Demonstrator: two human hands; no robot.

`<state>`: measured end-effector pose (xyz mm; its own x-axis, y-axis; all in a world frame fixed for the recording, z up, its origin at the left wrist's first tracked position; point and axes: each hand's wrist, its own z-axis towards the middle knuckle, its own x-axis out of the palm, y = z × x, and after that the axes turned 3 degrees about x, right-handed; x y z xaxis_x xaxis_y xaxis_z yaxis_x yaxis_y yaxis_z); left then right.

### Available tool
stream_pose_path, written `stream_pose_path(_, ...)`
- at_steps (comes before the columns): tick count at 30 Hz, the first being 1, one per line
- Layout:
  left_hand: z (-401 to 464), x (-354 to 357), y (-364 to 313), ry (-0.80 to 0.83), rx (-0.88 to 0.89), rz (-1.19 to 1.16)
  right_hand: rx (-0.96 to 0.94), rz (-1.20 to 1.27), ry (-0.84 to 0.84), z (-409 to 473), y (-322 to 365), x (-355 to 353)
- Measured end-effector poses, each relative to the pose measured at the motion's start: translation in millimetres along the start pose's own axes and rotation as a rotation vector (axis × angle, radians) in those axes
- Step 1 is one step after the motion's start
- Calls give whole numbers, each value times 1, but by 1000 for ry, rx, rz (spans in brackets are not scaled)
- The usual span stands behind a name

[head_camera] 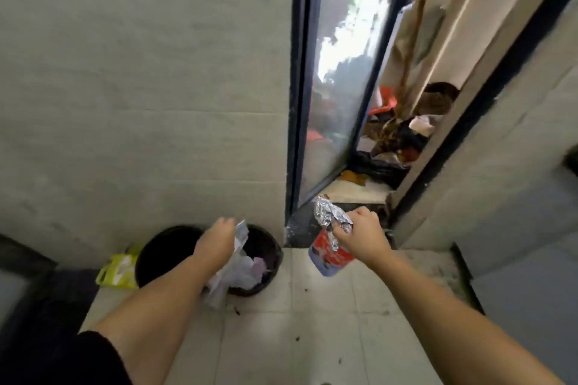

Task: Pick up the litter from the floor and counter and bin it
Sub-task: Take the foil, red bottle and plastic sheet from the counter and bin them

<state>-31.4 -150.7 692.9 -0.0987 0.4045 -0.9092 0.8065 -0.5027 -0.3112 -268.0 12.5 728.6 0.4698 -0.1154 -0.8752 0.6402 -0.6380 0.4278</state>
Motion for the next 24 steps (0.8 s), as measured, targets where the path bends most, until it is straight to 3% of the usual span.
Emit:
stream_pose_path(7, -26, 14, 130, 48, -393, -96, -301, -119, 210, 76, 126, 100)
stream_pose_path(14, -8, 54, 215, -46, -703, -274, -547, -73, 433, 140, 226, 208)
stream_pose_path(21, 10, 150, 285, -31, -871, -419, -596, -39, 548, 178, 277, 373)
stream_pose_path(24, 22, 192, 313, -34, -873, -457, -441, 19, 539, 184, 287, 455)
